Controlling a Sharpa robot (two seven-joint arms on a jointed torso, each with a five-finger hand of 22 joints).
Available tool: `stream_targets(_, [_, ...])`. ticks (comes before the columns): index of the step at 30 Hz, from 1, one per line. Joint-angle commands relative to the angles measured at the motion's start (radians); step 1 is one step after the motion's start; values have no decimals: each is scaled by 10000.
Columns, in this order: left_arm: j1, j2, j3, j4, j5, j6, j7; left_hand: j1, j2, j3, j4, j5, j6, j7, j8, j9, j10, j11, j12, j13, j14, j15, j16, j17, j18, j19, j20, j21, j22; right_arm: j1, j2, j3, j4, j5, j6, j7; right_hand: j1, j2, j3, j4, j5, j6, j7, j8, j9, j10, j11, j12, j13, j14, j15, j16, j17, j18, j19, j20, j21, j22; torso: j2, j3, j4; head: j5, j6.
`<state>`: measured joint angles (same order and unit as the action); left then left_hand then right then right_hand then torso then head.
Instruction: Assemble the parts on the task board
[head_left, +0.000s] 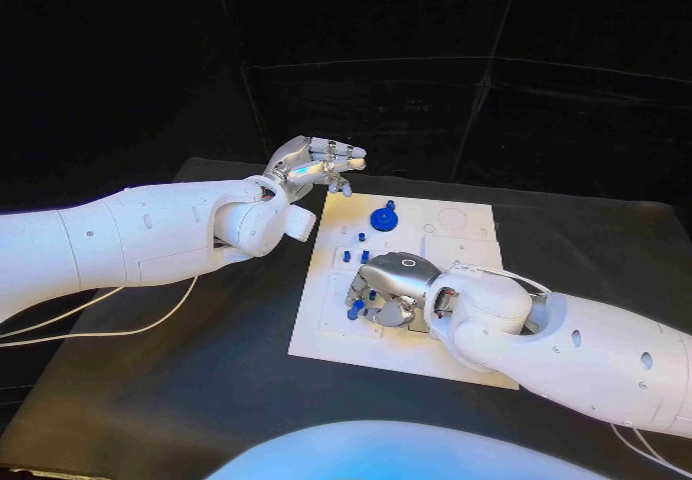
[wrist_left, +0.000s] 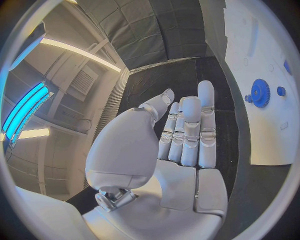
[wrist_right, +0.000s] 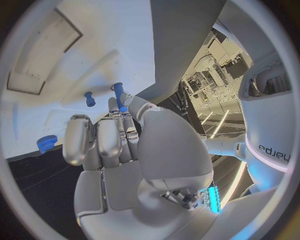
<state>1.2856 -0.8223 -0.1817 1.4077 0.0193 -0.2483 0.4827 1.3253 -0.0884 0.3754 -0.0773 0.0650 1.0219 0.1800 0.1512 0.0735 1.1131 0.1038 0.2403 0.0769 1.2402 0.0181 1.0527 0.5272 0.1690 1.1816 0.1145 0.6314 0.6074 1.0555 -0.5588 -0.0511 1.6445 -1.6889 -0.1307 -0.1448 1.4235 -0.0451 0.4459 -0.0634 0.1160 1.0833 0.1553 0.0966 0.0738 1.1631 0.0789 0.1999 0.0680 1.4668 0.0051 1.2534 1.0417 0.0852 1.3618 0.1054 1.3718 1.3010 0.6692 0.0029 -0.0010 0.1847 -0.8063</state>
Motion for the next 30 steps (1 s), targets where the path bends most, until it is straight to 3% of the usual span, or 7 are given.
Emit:
stream_targets(1, [14, 8, 8, 6, 19, 73, 74, -35, 100, -67, -4, 46, -77, -23, 7, -10, -82, -8, 36, -13, -68, -17, -59, -17, 136, 39, 5, -43, -11, 4, 33, 0, -11, -152, 210, -7, -106, 20, 0, 54, 50, 70, 17, 63, 13, 62, 39, -66, 15, 189, -51, 43, -16, -123, -18, 25, -14, -9, 15, 3, -1, 4, -14])
stream_targets(15, [14, -7, 8, 14, 19, 92, 54, -35, 100, -67, -4, 46, -77, -23, 7, -10, -82, -8, 36, -13, -68, -17, -59, -17, 136, 39, 5, -43, -11, -46, 154, -20, -75, -518, 271, -234, -322, -98, -109, 122, 82, -86, 52, -54, -32, -87, 85, -250, -16, 151, -16, -11, -134, -82, -163, 48, -138, -166, -3, -2, -2, 46, -81])
stream_targets(21, [15, -16, 8, 20, 19, 105, 40, -35, 100, -67, -4, 46, -77, -23, 7, -10, -82, -8, 36, -13, -68, -17, -59, -17, 136, 39, 5, -43, -11, -49, 142, -235, -22, -625, 296, -279, -685, -418, -357, 269, 272, -471, 289, -293, -82, -978, 367, -772, -63, -30, 212, -321, -631, 64, -710, 211, -650, -791, -6, -5, -2, 48, -77])
stream_targets(25, [15, -24, 8, 20, 19, 115, 27, -35, 100, -67, -4, 46, -77, -23, 7, -10, -82, -8, 36, -13, -68, -17, -59, -17, 136, 39, 5, -43, -11, -50, 150, -290, -8, -644, 158, -240, -733, -542, -563, 265, 302, -1002, 345, -353, -100, -1606, 492, -933, -45, -313, 320, -803, -1369, 233, -1258, 347, -1202, -1438, 2, -3, 0, 46, -71])
stream_targets(30, [15, -25, 8, 20, 19, 137, 11, -35, 100, -67, -4, 46, -77, -23, 7, -10, -82, -8, 36, -13, -68, -17, -59, -17, 136, 39, 5, -43, -11, -50, 144, -314, 28, -653, -123, -171, -714, -539, -744, 249, 305, -1176, 370, -337, -84, -1932, 536, -894, -30, -464, 353, -1080, -1818, 311, -1505, 395, -1488, -1763, -1, 0, -1, 47, -72])
